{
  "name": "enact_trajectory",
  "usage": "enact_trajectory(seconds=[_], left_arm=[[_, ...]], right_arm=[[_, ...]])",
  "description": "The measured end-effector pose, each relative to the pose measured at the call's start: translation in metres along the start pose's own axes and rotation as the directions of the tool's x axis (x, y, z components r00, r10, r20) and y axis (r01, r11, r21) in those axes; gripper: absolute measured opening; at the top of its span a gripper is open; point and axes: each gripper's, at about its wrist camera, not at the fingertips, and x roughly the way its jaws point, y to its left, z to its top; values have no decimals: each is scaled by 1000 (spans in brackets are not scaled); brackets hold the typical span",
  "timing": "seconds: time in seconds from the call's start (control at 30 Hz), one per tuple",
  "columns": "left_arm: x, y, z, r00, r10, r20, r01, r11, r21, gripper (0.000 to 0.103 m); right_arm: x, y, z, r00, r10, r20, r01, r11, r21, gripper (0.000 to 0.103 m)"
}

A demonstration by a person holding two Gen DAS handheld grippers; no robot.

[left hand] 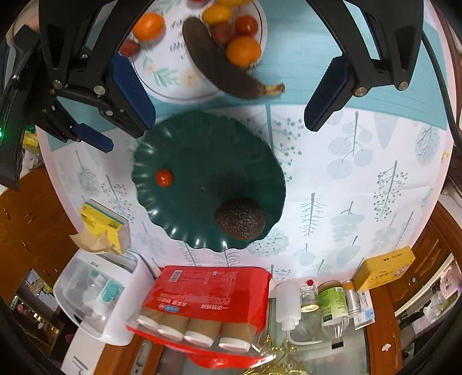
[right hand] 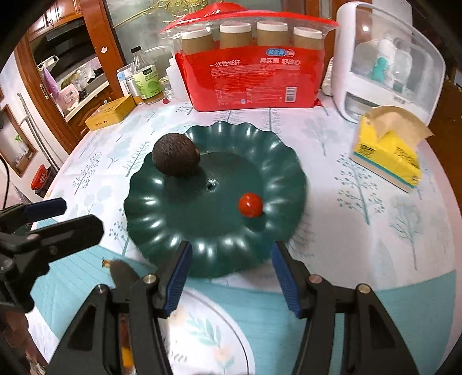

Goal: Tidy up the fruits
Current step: 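Withdraw both tools from the green plate back toward the fruit plate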

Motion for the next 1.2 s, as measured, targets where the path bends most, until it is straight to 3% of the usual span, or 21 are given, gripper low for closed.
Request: enact_trajectory(seconds=[0.23, 0.53, 0.7, 1.03, 1.2], left_arm=[[-40, -12, -30, 1000, 5, -11, -5, 1000, 12, 102], [-94, -27, -64, 999, 28, 46, -27, 999, -20, 102], [-111, -28, -77, 994, 81, 75, -78, 996, -46, 102], [-110, -15, -118, 996, 82, 44, -77, 993, -94, 102], [-95, -7, -145, 997, 79, 19, -77, 993, -93, 102]], right_arm=[[-51, 4, -17, 1000, -10, 17, 10, 1000, -10, 58], [-112, 7, -41, 999, 4, 44, -3, 1000, -25, 58], [-136, 4, -58, 998, 30, 62, -29, 999, -30, 58], [-145, -4, -96, 997, 48, 65, -46, 998, -38, 58], [-128, -5, -123, 998, 60, 12, -59, 997, -41, 58]])
